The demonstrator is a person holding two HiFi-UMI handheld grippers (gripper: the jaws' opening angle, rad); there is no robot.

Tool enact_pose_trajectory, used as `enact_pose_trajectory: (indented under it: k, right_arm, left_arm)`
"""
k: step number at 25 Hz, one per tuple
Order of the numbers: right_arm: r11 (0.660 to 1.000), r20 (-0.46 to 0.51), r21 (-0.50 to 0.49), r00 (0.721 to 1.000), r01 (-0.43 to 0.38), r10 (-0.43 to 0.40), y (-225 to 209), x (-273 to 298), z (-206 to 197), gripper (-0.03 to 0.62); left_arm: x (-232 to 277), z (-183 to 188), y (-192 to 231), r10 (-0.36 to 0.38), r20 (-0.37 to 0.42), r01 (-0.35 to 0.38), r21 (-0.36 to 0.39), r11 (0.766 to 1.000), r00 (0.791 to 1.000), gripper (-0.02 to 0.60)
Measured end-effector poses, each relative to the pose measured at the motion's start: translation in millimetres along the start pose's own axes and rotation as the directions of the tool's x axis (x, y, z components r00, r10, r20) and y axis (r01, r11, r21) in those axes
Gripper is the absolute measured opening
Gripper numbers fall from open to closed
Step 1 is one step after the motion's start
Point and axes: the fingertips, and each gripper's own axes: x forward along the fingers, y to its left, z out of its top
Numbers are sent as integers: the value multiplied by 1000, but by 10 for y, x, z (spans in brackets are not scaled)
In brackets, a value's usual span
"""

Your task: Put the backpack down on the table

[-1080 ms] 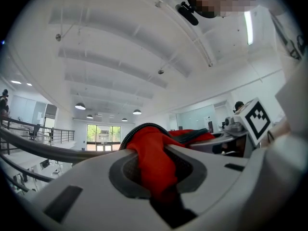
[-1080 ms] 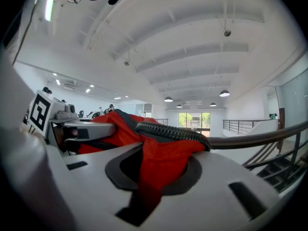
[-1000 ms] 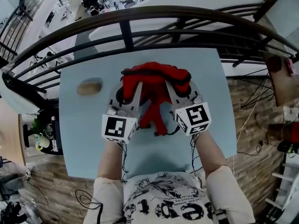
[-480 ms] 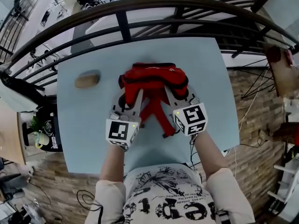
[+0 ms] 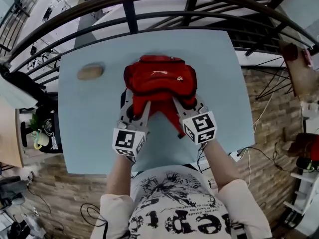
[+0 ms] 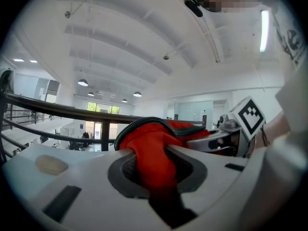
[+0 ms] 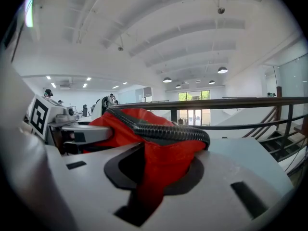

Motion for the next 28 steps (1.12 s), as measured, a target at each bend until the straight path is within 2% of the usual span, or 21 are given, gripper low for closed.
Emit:
enact_pose_trajectory:
  k: [5,9,15,23,28]
  right_arm:
    - [999,-34,20,998,-44,44,132,-192,-389,103]
    - [998,-70,28,996,-57,59,210,-294,-686,112]
    - [996,-139,30,987,-80,83,301,-382,-1111,159]
    - [998,-183,51,982,-47,56,291,-366,-1606,255]
    - [1000,-155,20,988,-3,6,262,-439,-1633,353]
  left_arm:
    - [-209,-368,-142,18,-52,-20,-32,999,998,72]
    - [-356,-674,-272,25,-94,-32,-63,997,995,72]
    - [-533,-1118,-350,32,-155,-50,-112,993,987,86]
    - [-629,-1558,-329,47,-225,-77,-127,989,973,123]
    - [-712,-1611,-316,75,-216,-106,-138,985,973,254]
